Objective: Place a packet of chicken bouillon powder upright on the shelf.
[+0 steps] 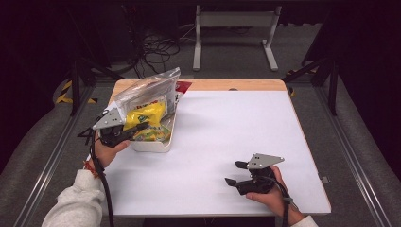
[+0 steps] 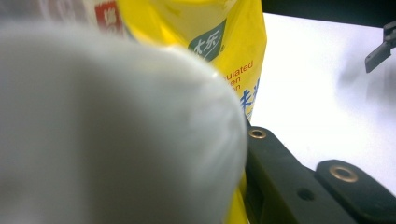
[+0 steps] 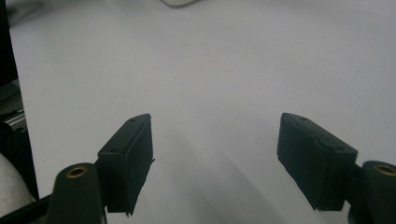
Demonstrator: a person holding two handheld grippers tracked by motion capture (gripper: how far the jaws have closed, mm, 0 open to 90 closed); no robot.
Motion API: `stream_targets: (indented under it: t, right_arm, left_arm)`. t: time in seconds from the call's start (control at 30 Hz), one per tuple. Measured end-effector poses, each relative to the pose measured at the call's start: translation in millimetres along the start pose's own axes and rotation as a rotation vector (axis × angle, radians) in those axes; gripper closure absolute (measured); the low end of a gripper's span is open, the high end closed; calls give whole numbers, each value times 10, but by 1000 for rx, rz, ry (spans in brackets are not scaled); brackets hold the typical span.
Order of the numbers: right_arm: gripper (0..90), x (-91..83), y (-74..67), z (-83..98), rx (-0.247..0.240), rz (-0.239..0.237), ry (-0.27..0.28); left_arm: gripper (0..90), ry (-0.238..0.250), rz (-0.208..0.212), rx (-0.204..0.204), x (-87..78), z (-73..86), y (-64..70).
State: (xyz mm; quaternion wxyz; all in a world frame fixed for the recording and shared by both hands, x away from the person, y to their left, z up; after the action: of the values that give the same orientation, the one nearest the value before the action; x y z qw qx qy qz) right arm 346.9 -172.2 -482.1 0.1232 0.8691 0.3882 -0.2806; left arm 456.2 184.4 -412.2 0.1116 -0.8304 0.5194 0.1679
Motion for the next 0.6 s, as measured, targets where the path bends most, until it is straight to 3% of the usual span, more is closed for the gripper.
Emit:
stream_targets:
  t: [0.27,0.6]
  right_arm:
    - [272,-18,18,-29,-8,18,11]
    - [271,-23,20,-31,-33,36,6]
  left_arm:
    - [898,6,-10,-20,-13,81,-37]
    - [898,-4,-29,-15,-5,83,-17]
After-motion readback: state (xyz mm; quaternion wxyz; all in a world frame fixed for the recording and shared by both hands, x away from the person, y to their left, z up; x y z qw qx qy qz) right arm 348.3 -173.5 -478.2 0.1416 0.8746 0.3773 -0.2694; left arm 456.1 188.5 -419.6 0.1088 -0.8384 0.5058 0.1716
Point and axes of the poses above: each handheld gripper's, and its own axes: x roughly forward along the jaws, z roughly out of its underside, y roughly to its right, the point moved 7 cm from there along x, roughly forward along the jaws, and after that the axes turned 7 degrees about z, right-handed, at the moved point
